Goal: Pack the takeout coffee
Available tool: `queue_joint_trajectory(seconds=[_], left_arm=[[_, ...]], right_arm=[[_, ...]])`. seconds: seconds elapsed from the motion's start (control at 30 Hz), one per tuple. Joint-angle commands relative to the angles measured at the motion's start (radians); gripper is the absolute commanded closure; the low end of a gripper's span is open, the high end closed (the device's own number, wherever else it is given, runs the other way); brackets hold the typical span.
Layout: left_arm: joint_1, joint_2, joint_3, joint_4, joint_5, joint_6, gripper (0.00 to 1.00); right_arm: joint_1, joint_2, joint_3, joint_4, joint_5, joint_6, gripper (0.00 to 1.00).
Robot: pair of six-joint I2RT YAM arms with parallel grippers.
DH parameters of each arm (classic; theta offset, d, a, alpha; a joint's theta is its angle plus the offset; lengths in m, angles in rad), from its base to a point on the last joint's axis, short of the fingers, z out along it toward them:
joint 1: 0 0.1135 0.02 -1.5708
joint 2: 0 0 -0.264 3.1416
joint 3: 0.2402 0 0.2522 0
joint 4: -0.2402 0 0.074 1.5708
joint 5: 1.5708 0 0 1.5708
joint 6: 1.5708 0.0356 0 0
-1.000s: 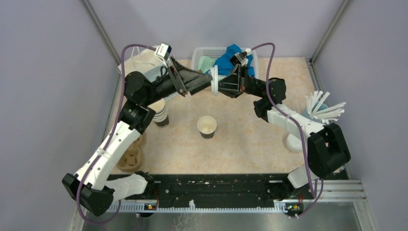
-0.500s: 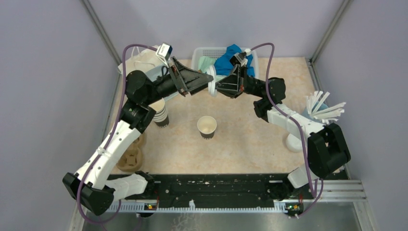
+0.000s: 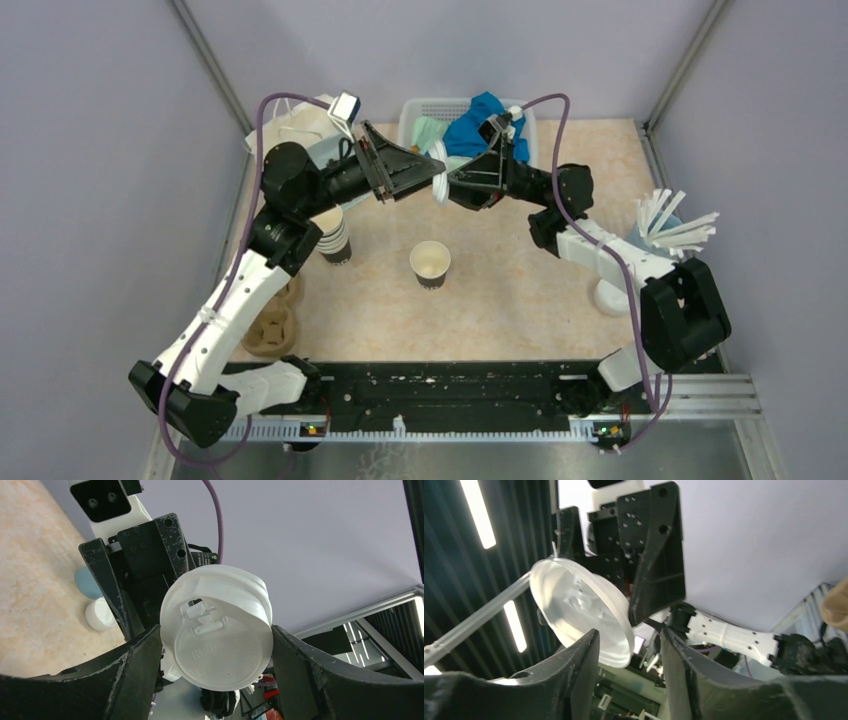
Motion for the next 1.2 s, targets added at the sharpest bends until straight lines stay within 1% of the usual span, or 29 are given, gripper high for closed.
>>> queue_joint_trajectory(seconds=[0.0, 0.07, 0.1, 0.13, 0.17, 0.2, 0.23, 0.27, 0.3, 0.33, 0.37, 0.43, 0.5, 0.6, 0.67, 0.77, 0.83, 1.0, 1.17], left_arm=[[0.026, -0.015, 0.079, -0.177, -0.015, 0.105, 0.19], [0.040, -0.013, 0.122, -0.291, -0.036, 0.183, 0.18], [0.043, -0.007, 0.147, -0.367, -0.053, 0.234, 0.18], [0.043, 0.003, 0.179, -0.445, -0.075, 0.295, 0.19], [0.044, 0.019, 0.214, -0.534, -0.103, 0.356, 0.19], [0.043, 0.037, 0.245, -0.612, -0.126, 0.417, 0.19], [0.043, 0.055, 0.268, -0.679, -0.150, 0.477, 0.19], [0.041, 0.072, 0.284, -0.743, -0.177, 0.525, 0.20], [0.039, 0.091, 0.295, -0.792, -0.202, 0.574, 0.20], [0.034, 0.111, 0.301, -0.835, -0.222, 0.619, 0.20], [0.026, 0.136, 0.308, -0.873, -0.245, 0.654, 0.20], [-0.006, 0.190, 0.318, -0.933, -0.297, 0.715, 0.20], [-0.062, 0.250, 0.341, -0.987, -0.406, 0.774, 0.20], [-0.152, 0.353, 0.396, -1.071, -0.569, 0.839, 0.20], [-0.199, 0.409, 0.406, -1.084, -0.634, 0.855, 0.20], [-0.225, 0.470, 0.391, -1.082, -0.709, 0.879, 0.19], [-0.232, 0.512, 0.389, -1.087, -0.727, 0.897, 0.18], [-0.242, 0.596, 0.404, -1.131, -0.718, 0.913, 0.18], [-0.249, 0.631, 0.389, -1.129, -0.738, 0.929, 0.16]], right_arm=[[-0.037, -0.081, -0.069, -0.065, -0.013, -0.078, 0.46], [-0.099, -0.149, -0.135, -0.140, -0.041, -0.121, 0.41], [-0.137, -0.190, -0.155, -0.274, -0.067, -0.182, 0.40], [-0.193, -0.241, -0.157, -0.465, -0.092, -0.284, 0.39], [-0.232, -0.290, -0.126, -0.736, -0.105, -0.469, 0.36], [-0.259, -0.322, -0.062, -1.077, -0.089, -0.703, 0.33], [-0.268, -0.330, 0.018, -1.378, -0.031, -0.944, 0.30], [-0.263, -0.317, 0.098, -1.642, 0.047, -1.173, 0.29], [-0.245, -0.296, 0.146, -1.815, 0.126, -1.327, 0.29], [-0.226, -0.280, 0.162, -1.910, 0.184, -1.447, 0.29], [-0.215, -0.273, 0.146, -1.942, 0.207, -1.480, 0.29], [-0.205, -0.282, 0.070, -1.907, 0.200, -1.467, 0.29], [-0.204, -0.300, 0.000, -1.841, 0.193, -1.428, 0.29], [-0.203, -0.310, -0.049, -1.788, 0.185, -1.392, 0.29], [-0.201, -0.316, -0.074, -1.753, 0.178, -1.365, 0.29], [-0.197, -0.315, -0.108, -1.694, 0.150, -1.326, 0.29], [-0.191, -0.305, -0.118, -1.673, 0.138, -1.317, 0.29], [-0.181, -0.282, -0.118, -1.656, 0.139, -1.316, 0.29], [-0.176, -0.277, -0.137, -1.610, 0.131, -1.292, 0.29]])
